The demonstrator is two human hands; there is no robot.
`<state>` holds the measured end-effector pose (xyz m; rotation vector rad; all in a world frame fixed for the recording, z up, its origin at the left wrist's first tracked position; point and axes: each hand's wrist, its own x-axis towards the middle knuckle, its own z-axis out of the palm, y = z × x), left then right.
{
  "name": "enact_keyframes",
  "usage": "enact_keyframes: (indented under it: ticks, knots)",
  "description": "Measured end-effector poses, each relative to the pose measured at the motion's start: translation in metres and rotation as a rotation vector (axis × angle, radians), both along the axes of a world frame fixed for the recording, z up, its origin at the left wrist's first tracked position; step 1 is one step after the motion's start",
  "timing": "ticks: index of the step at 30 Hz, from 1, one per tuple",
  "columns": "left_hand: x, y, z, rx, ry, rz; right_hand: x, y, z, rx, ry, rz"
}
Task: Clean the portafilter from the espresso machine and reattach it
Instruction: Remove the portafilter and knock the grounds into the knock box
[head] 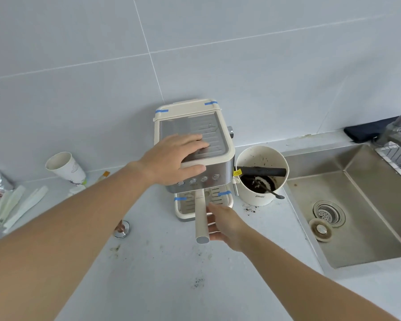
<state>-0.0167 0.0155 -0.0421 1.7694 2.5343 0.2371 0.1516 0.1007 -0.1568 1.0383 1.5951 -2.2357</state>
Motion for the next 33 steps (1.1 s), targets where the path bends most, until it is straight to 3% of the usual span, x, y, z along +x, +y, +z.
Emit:
enact_keyframes:
  ticks: [12,27,33]
  knots:
    - [-0.011,0.003,-0.017,0.102,-0.086,0.015,-0.017,-0.032,-0.024,-0.383,0.059,-0.263]
    - [-0.012,0.002,-0.024,0.157,-0.095,0.014,-0.025,-0.043,-0.041,-0.291,0.157,-0.333]
    - [-0.009,0.002,-0.021,0.154,-0.094,0.005,-0.055,-0.087,-0.038,-0.295,0.187,-0.519]
